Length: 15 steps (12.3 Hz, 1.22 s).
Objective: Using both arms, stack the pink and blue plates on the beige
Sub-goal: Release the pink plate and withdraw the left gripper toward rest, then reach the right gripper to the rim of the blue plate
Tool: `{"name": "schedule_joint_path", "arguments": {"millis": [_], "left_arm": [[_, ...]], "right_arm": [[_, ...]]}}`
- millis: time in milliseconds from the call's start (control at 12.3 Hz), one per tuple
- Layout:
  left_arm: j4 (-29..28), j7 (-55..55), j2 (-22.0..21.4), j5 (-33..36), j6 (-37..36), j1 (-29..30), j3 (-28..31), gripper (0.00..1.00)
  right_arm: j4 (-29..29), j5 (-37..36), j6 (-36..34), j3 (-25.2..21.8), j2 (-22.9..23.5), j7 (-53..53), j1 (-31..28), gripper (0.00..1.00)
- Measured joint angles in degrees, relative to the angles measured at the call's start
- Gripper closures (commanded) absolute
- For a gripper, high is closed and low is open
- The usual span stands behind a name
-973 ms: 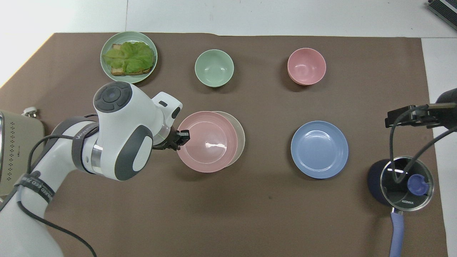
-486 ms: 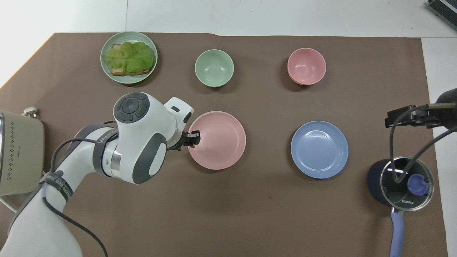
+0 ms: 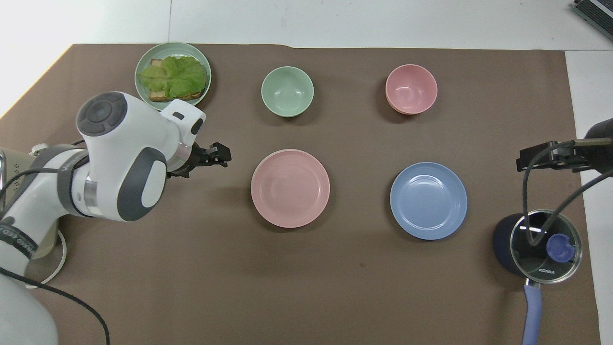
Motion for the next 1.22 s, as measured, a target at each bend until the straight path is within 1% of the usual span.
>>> {"name": "schedule_joint_path", "arguments": {"millis": [162, 324, 486, 568, 730, 811, 973, 1216], "left_arm": [[3.5, 8.1, -1.3, 0.9, -5.7, 5.3, 0.3, 0.00], [5.2, 14.7, -3.8, 1.2, -8.4, 10.2, 0.4, 0.00], [6.3, 18.3, -6.9, 4.3, -10.5, 11.8, 0.5, 0.00], [7.6, 20.0, -8.2, 6.0, -13.0, 11.9, 0.5, 0.00], [12.0, 24.4, -9.9, 7.4, -17.5, 12.4, 0.7, 0.00], [14.1, 25.3, -10.3, 7.4, -19.6, 12.8, 0.8, 0.00], [16.8, 25.9, -11.4, 7.5, -22.0, 13.1, 1.3, 0.00], [17.0, 26.1, -13.1, 7.5, -22.8, 13.1, 1.3, 0.00]], "right_arm": [[-0.1, 0.0, 0.3, 0.0, 0.0, 0.0, -0.1, 0.00], [-1.7, 0.0, 3.5, -0.1, -0.1, -0.4, -0.3, 0.00], [-5.9, 0.0, 8.2, -0.2, -0.2, -1.7, -0.8, 0.00], [-8.9, 0.0, 11.1, -0.2, -0.2, -2.0, -1.1, 0.00], [-15.4, 0.0, 18.4, -0.2, 0.1, -2.3, -1.5, 0.00], [-18.1, 0.0, 21.7, -0.2, 0.9, -2.5, -1.5, 0.00], [-22.6, 0.0, 29.3, -0.2, 4.1, -4.0, -1.5, 0.00], [-26.0, 0.0, 36.8, -0.3, 9.4, -6.1, -1.5, 0.00]]}}
